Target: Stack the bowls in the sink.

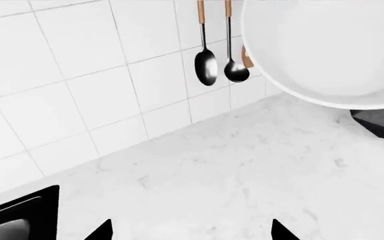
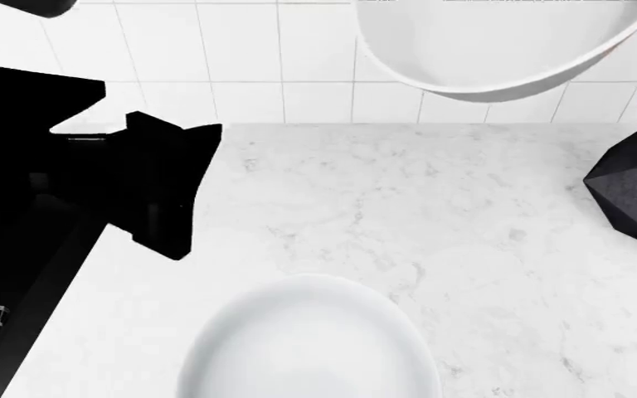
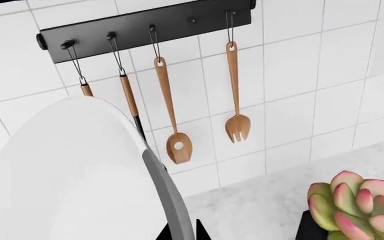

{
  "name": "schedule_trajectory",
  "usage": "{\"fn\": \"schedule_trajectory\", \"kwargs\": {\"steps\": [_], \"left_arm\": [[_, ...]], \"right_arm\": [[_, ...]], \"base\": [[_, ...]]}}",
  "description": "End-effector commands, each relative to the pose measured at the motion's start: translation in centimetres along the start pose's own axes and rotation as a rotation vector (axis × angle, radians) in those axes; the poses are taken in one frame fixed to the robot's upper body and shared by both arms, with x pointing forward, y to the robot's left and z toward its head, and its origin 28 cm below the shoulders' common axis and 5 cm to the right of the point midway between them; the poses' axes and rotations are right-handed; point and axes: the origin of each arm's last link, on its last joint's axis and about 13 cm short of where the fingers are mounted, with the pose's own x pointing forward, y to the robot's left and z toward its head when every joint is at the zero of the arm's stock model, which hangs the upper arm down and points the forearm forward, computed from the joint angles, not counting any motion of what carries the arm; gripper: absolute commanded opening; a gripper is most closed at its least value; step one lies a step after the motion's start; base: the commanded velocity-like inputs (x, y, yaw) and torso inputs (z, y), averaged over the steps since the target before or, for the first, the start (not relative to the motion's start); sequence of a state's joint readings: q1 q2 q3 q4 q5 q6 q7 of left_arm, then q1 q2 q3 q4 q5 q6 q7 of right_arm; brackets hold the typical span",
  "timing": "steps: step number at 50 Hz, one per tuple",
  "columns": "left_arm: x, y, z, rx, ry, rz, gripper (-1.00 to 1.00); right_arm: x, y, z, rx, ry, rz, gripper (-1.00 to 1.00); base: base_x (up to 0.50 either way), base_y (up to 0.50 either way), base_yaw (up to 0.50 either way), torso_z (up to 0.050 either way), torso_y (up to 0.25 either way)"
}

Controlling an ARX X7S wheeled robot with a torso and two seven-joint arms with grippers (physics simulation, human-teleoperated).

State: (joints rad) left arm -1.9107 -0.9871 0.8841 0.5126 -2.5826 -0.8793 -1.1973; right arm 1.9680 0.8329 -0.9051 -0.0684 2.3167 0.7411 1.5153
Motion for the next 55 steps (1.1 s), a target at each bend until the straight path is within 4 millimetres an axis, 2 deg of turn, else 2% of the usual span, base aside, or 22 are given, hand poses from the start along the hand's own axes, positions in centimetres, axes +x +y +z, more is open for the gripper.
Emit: {"fn": "schedule_trajectory", "kwargs": {"steps": [1, 25, 55], "left_arm": [[0.3, -0.8, -0.3, 0.002, 0.144, -0.091, 1.00], [0.8, -1.6, -1.7, 0.038, 0.343, -0.157, 1.00], [1.7, -1.3, -2.7, 0.092, 0.435, -0.148, 1.00]], "right_arm": [[0.2, -0.2, -0.1, 0.003, -0.005, -0.017, -1.00], [1.0, -0.2, -0.7, -0.003, 0.004, -0.022, -1.00], [1.4, -0.3, -1.2, -0.005, 0.010, -0.027, -1.00]], "base": [[0.00, 0.00, 0.00, 0.000, 0.000], [0.00, 0.00, 0.00, 0.000, 0.000], [0.00, 0.00, 0.00, 0.000, 0.000]]}}
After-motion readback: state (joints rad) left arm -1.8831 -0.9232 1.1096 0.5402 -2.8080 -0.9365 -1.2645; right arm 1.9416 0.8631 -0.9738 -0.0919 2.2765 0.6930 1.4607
